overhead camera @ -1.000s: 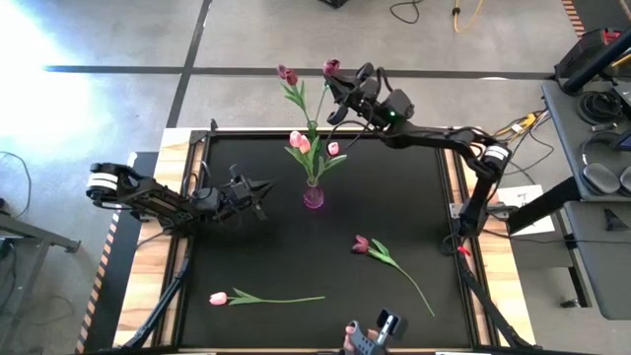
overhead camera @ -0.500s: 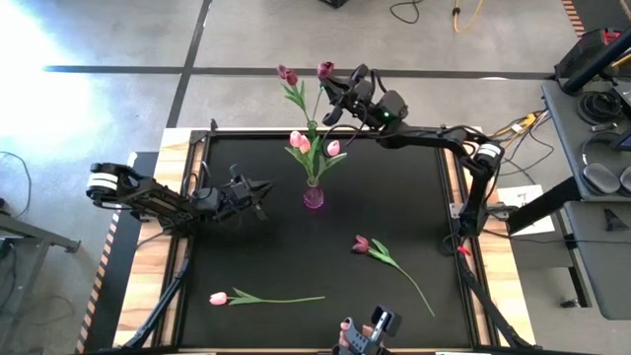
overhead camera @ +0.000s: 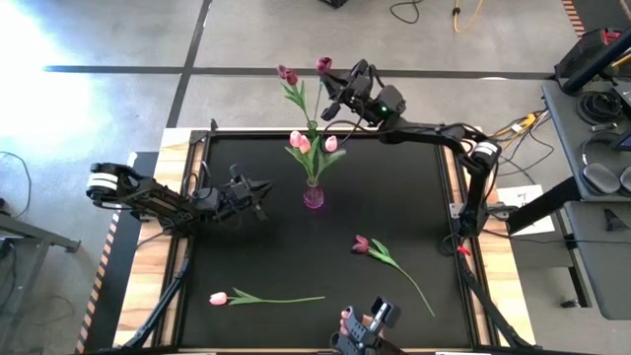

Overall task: Sort flowers into vase by color
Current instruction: Put the red flower into the green vase, then put the purple flower into the purple vase

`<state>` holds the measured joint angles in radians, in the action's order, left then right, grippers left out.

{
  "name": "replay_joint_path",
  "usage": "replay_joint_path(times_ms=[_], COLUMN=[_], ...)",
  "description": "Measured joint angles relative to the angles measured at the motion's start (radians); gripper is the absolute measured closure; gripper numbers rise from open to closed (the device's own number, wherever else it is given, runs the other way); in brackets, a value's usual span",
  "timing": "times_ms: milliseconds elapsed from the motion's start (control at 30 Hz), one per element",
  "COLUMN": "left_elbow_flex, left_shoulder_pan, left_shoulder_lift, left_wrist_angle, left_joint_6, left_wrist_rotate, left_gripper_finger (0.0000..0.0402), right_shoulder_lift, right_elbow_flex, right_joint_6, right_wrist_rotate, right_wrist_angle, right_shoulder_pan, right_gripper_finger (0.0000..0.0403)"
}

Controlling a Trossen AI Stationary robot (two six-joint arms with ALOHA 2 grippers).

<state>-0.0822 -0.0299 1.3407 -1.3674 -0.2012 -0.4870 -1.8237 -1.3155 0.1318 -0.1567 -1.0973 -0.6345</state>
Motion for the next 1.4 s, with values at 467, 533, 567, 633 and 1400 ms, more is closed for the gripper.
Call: replay_joint_path(times_ms=[467,533,567,633,1400], left_elbow_flex=[0.0,0.0,0.0,0.0,0.0], left_shoulder_pan=[0.0,0.0,0.0,0.0,0.0], left_shoulder_lift=[0.0,0.0,0.0,0.0,0.0], left_wrist_angle=[0.002,0.002,0.002,0.002,0.003], left_joint_6=[0.0,0.0,0.0,0.0,0.0], left_wrist_rotate=[0.0,0.0,0.0,0.0,0.0], left_gripper_finger=[0.04,0.04,0.04,0.04,0.04], right_shoulder_lift=[-0.044,-0.044,-0.044,-0.044,-0.036], right_elbow_flex=[0.0,0.0,0.0,0.0,-0.126], right_joint_6=[-0.043,-0.042,-0.042,-0.042,-0.016], right_wrist_rotate=[0.0,0.0,0.0,0.0,0.0], right_wrist_angle=[0.092,0.121,0.128,0.138,0.622], right_shoulder_pan=[-0.019,-0.019,-0.019,-0.019,-0.019], right_gripper_finger=[0.039,0.039,0.039,0.0389,0.0261])
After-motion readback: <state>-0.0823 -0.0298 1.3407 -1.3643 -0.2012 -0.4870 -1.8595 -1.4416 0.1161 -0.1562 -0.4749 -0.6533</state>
